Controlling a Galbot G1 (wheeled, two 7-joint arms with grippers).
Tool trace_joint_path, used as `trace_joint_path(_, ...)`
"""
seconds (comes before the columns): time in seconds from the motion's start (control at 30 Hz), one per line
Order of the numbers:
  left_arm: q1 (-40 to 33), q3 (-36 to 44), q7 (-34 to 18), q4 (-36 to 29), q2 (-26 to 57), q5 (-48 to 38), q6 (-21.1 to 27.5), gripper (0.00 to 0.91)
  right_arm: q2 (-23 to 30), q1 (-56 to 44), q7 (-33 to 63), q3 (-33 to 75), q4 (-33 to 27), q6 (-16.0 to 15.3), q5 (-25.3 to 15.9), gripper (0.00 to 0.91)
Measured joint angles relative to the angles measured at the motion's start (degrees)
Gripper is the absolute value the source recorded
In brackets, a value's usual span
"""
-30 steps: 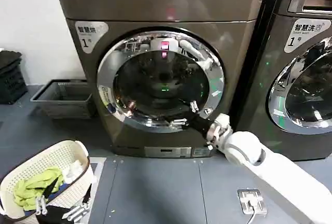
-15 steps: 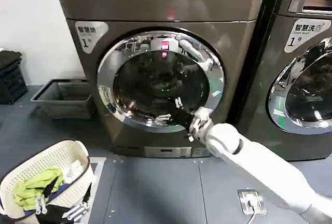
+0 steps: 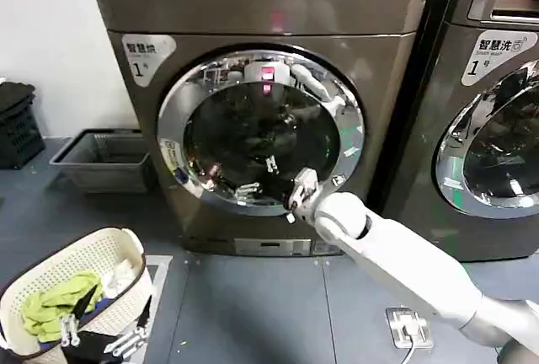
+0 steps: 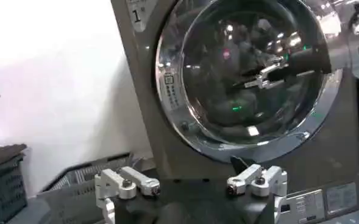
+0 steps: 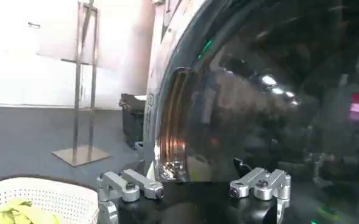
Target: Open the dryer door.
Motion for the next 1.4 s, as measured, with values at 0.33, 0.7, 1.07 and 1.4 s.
trace_joint_path(0.33,-0.3,0.0,0.0,0.0,-0.1,0.1,-0.1,0.907,4.4,2.1,-0.8,-1.5,-4.4,0.2,-0.4,0.907)
trace_joint_path(0.7,-0.6,0.0,0.0,0.0,0.0,-0.1,-0.1,0.907,7.6,2.7,-0.7,-2.2,-7.6,0.4,-0.6,0.907)
trace_joint_path(1.07,-0.8,0.3,0.1,0.0,0.0,-0.1,-0.1,0.907,11.0,3.5,1.2,-3.1,-10.1,0.3,-1.6,0.907)
trace_joint_path(1.4,-1.1,0.5,0.1,-0.2,-0.2,-0.1,0.0,0.907,13.5,4.4,3.7,-4.3,-11.9,-1.0,-2.6,0.907)
